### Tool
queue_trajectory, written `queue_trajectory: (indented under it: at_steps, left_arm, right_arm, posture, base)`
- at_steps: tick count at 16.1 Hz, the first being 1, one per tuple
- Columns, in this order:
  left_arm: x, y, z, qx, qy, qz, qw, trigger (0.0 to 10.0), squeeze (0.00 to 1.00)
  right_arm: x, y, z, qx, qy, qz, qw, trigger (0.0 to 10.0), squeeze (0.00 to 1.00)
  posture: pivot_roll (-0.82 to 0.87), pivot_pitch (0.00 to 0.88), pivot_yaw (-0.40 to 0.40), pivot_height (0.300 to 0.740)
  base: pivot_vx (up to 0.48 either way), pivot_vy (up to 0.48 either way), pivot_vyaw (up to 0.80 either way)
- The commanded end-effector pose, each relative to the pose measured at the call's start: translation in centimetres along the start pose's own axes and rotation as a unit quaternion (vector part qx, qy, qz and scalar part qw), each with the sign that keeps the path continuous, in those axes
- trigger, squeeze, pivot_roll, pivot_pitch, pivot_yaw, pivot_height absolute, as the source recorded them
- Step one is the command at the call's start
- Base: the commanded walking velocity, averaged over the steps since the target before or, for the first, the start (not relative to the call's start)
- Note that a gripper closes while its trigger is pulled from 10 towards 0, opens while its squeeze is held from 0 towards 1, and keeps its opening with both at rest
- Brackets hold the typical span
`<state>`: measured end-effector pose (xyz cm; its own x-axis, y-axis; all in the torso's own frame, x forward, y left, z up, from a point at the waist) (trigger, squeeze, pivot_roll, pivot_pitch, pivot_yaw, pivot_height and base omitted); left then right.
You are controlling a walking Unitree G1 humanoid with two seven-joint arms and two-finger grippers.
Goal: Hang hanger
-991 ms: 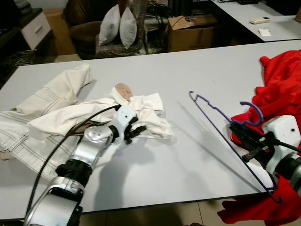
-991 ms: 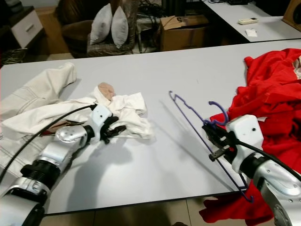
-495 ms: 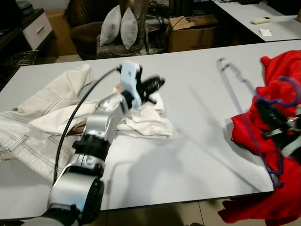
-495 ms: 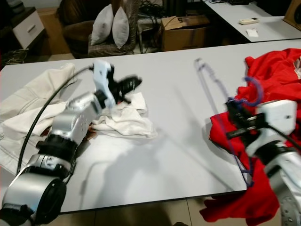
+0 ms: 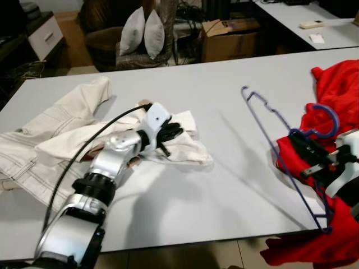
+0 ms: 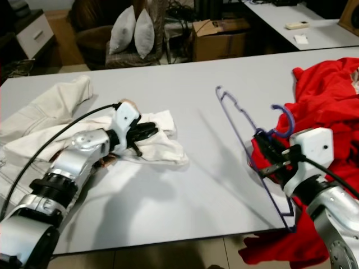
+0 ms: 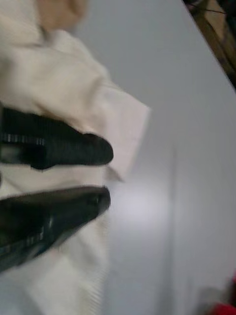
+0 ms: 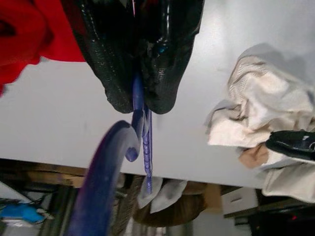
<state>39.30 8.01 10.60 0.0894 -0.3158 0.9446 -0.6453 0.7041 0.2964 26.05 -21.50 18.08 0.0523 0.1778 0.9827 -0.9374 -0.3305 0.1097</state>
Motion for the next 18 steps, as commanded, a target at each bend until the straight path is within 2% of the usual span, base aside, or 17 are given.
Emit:
queue_trajectory:
  at_steps: [1, 5, 7, 9, 10, 11, 12, 15, 16, 17, 18]
  left_arm:
    - [-0.3, 0.2, 0.0, -0.011, -0.01, -0.008, 1.0, 10.0, 1.0]
    - [0.0, -0.4, 1.2, -0.048, 0.002, 0.001, 0.999, 10.0, 1.0]
    - [-0.5, -0.5, 1.8, -0.07, 0.0, -0.007, 0.998, 10.0, 1.0]
    - [-0.9, -0.5, 2.0, -0.078, -0.008, -0.015, 0.997, 10.0, 1.0]
    - [-1.0, -0.5, 1.8, -0.065, -0.015, -0.019, 0.998, 10.0, 1.0]
    - [-1.4, -0.7, 1.0, -0.036, -0.034, -0.033, 0.998, 10.0, 0.21]
    - [-1.8, -0.9, 0.6, -0.019, -0.048, -0.047, 0.998, 10.0, 0.0]
    - [-2.2, -1.2, 0.4, -0.007, -0.067, -0.063, 0.996, 10.0, 0.0]
    - [-2.2, -1.3, 0.5, -0.008, -0.064, -0.062, 0.996, 7.7, 0.0]
    - [-2.1, -1.3, 0.6, -0.011, -0.057, -0.058, 0.997, 0.0, 0.0]
    - [-2.1, -1.4, 0.7, -0.012, -0.052, -0.056, 0.997, 0.0, 0.0]
  right_arm:
    - [0.2, 0.2, -0.5, 0.014, 0.005, 0.001, 1.0, 10.0, 0.0]
    - [0.2, 0.3, -0.4, 0.014, 0.005, -0.002, 1.0, 10.0, 0.0]
    - [0.1, 0.4, -0.5, 0.017, 0.005, -0.003, 1.0, 10.0, 0.0]
    - [0.1, 0.4, -0.6, 0.019, 0.005, -0.005, 1.0, 10.0, 0.0]
    - [0.1, 0.4, -0.6, 0.019, 0.006, -0.005, 1.0, 10.0, 0.0]
    - [0.0, 0.3, -0.8, 0.022, 0.007, -0.006, 1.0, 10.0, 0.0]
    - [0.1, 0.1, -0.9, 0.024, 0.009, -0.005, 1.0, 10.0, 0.0]
    - [0.0, -0.2, -1.3, 0.029, 0.007, -0.005, 1.0, 10.0, 0.0]
    - [-0.3, -0.1, -1.6, 0.033, 0.006, -0.01, 0.999, 10.0, 0.0]
    - [-0.8, -0.1, -1.9, 0.04, 0.006, -0.018, 0.999, 10.0, 0.0]
    - [-0.7, -0.2, -2.0, 0.042, 0.006, -0.019, 0.999, 10.0, 0.0]
  posture:
    - [-0.08, 0.0, 0.101, 0.74]
    - [-0.1, 0.0, 0.109, 0.74]
    - [-0.11, 0.0, 0.11, 0.74]
    - [-0.11, 0.0, 0.111, 0.74]
    - [-0.11, 0.0, 0.11, 0.74]
    - [-0.1, 0.0, 0.109, 0.74]
    - [-0.1, 0.0, 0.119, 0.74]
    - [-0.09, 0.0, 0.113, 0.74]
    - [-0.09, 0.0, 0.106, 0.74]
    - [-0.09, 0.0, 0.105, 0.74]
    - [-0.09, 0.0, 0.106, 0.74]
  base:
    - [0.0, 0.0, 0.0]
    - [0.0, 0.0, 0.0]
    - [0.0, 0.0, 0.0]
    - [0.0, 0.0, 0.0]
    - [0.0, 0.0, 0.0]
    - [0.0, 0.0, 0.0]
    - [0.0, 0.0, 0.0]
    - [0.0, 0.0, 0.0]
    - [0.0, 0.0, 0.0]
    - [0.0, 0.0, 0.0]
    - [0.0, 0.0, 0.0]
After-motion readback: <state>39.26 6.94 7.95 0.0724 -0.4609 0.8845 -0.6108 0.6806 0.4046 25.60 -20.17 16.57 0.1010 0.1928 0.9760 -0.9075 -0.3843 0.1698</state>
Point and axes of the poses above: a point about 5 cm out from each wrist's last joint towards the gripper, its own y axis pointing back from the gripper into the wrist, its own x axis along the axis of the wrist's last joint, z = x × y, the point moved 6 cm from there along -y, pointing out of the wrist towards the gripper, and after that the axes turned 2 degrees about y, right-handed, at the moved point
